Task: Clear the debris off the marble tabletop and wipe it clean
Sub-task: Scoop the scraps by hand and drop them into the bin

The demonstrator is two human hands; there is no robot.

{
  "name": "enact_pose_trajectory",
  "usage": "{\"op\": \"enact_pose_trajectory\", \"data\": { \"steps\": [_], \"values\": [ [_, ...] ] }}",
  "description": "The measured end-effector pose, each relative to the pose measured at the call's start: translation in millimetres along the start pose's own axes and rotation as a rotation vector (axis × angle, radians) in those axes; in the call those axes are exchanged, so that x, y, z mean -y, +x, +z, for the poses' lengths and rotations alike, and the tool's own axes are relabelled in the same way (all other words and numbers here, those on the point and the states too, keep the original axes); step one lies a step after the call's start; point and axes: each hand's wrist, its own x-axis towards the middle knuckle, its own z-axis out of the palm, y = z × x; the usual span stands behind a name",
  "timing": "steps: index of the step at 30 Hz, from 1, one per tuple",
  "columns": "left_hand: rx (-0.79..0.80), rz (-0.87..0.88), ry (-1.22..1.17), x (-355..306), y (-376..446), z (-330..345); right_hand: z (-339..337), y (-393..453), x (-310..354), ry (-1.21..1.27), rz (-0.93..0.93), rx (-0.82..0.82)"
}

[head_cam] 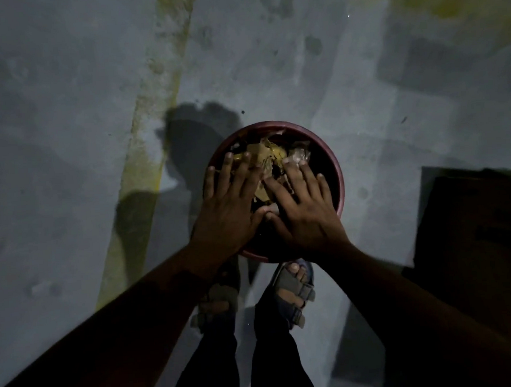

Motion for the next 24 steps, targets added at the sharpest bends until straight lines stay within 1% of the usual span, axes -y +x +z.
{"op": "enact_pose_trajectory", "data": {
  "steps": [2,5,7,10,13,16,18,21,24],
  "values": [
    [0.015,0.025,0.053,1,12,23,24,13,-4,-0.059,0.03,0.005],
    [0.045,0.045,0.056,8,32,51,52,32,-13,-0.095,0.085,-0.024],
    [0.071,0.053,0.057,10,42,66,67,39,-21,-0.123,0.074,-0.016],
    [0.119,0.095,0.08,11,52,77,84,45,-29,-0.14,0.066,0.036],
    [0.154,0.097,0.087,9,55,74,80,47,-30,-0.116,0.08,0.115],
    [0.094,0.093,0.151,5,44,50,48,41,-20,-0.032,0.06,0.12],
    [0.015,0.087,0.18,2,30,25,20,32,-11,0.02,0.06,0.063],
    [-0.056,0.086,0.162,-4,9,-35,-32,14,11,0.114,0.048,0.014],
    [-0.043,0.078,0.119,-10,-13,-102,-84,-6,34,0.291,0.025,0.009]
  ]
}}
